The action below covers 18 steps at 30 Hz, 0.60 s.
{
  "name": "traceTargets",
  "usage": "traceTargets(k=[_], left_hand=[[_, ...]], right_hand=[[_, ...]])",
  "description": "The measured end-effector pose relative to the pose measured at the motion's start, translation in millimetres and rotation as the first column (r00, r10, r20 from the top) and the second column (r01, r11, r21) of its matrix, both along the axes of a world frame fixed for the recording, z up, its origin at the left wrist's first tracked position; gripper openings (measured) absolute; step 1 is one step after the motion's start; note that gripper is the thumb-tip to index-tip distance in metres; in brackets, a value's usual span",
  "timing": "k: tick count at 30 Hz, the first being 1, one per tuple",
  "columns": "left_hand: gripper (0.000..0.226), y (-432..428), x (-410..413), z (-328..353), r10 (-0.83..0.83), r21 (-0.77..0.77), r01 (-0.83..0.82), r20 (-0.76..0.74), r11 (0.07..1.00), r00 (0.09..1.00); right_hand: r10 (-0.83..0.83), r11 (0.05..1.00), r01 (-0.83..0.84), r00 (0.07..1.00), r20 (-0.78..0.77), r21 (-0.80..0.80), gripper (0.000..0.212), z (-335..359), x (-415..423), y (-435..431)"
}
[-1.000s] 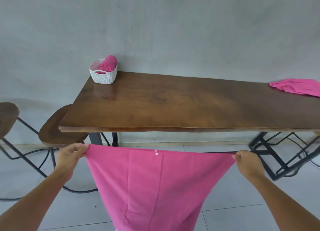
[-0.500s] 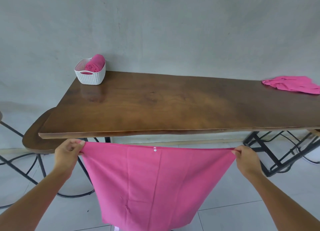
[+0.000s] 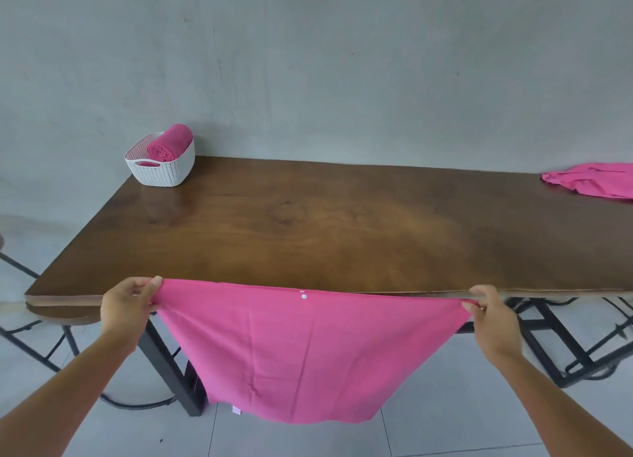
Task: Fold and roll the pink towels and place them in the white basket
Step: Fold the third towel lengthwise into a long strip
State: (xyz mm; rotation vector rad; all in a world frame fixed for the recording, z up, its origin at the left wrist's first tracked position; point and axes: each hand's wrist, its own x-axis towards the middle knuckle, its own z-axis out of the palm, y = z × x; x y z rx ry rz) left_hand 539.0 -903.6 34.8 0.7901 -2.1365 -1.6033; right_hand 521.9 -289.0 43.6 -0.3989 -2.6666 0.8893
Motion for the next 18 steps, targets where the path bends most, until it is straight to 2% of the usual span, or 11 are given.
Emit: traceTargets(k=[2,6,12,18], left_hand=[[0.019,19.6,-9.6,3.9,0.046,-0.014,-0.045,0.005,0.999,0.999],[0.018,54.5,-28.4,8.5,0.155,-0.054,-0.153,0.026,0.987,0.988],[0.021,84.0,-55.8,7.6,0.298,-0.109,-0.289,0.089,0.951,0.95],[0.017,96.4,-78.6,2.6,0.355,-0.245,-0.308,0.179,0.919,0.918]], right_hand=[[-0.053,0.994,0.051,0.998,-0.022,-0.093,0.004,-3.0,-17.0,8.3],[-0.093,0.978,0.088,0.996,-0.016,-0.188,0.01,-16.0,-53.6,26.3],[-0.119,0.981,0.122,0.993,0.025,-0.152,0.025,-25.0,-105.6,38.8],[-0.207,0.975,0.213,0.975,0.084,-0.06,0.029,-36.4,-142.2,40.8]])
